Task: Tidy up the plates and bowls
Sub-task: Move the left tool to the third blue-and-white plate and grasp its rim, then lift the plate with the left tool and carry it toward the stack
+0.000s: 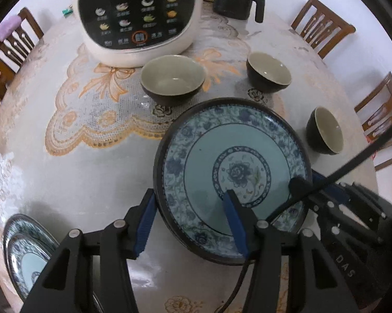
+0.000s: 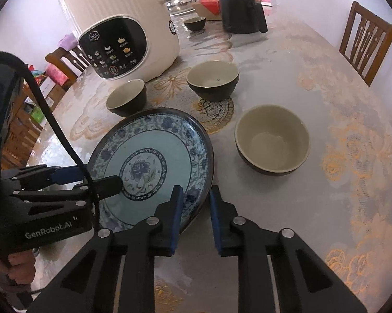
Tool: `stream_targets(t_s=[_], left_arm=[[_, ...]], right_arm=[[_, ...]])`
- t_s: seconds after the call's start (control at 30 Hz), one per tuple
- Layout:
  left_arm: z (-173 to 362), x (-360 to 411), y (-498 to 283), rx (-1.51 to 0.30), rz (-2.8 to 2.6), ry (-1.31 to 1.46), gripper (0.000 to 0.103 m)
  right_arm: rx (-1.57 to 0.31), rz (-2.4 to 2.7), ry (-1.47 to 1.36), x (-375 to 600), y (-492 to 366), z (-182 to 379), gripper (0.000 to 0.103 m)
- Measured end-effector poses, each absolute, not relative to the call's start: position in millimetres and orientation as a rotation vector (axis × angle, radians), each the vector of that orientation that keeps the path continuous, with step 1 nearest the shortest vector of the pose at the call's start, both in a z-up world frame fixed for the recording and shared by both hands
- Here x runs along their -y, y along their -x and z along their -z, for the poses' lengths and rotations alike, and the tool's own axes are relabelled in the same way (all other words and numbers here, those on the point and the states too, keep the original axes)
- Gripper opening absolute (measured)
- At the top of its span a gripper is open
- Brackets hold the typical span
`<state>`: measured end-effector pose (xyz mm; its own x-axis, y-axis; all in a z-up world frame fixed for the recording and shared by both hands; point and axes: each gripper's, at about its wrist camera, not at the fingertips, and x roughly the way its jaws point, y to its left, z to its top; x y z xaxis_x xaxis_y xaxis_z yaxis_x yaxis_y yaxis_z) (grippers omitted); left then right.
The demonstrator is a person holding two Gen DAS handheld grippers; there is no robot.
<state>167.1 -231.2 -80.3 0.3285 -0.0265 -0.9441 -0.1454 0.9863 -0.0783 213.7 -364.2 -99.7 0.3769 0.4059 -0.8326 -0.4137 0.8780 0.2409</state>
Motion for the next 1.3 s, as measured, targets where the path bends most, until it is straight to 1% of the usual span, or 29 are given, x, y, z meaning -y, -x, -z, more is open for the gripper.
stream_targets(t_s=[0.23, 0.87, 1.3], left_arm=[[79, 228, -159, -1.244, -0.070, 0.161, 0.050], [74, 232, -130, -1.265, -0.040, 0.200, 0.050], [53, 222, -100, -1.226, -0.043, 0.203, 0.050]], right_arm=[[-1.075, -0.521, -0.029, 369, -214, 101, 0.022], [-1.081, -0.499, -0.084, 381, -189, 93, 0.022], [-1.045, -0.504, -0.064, 372, -163, 73, 0.022]])
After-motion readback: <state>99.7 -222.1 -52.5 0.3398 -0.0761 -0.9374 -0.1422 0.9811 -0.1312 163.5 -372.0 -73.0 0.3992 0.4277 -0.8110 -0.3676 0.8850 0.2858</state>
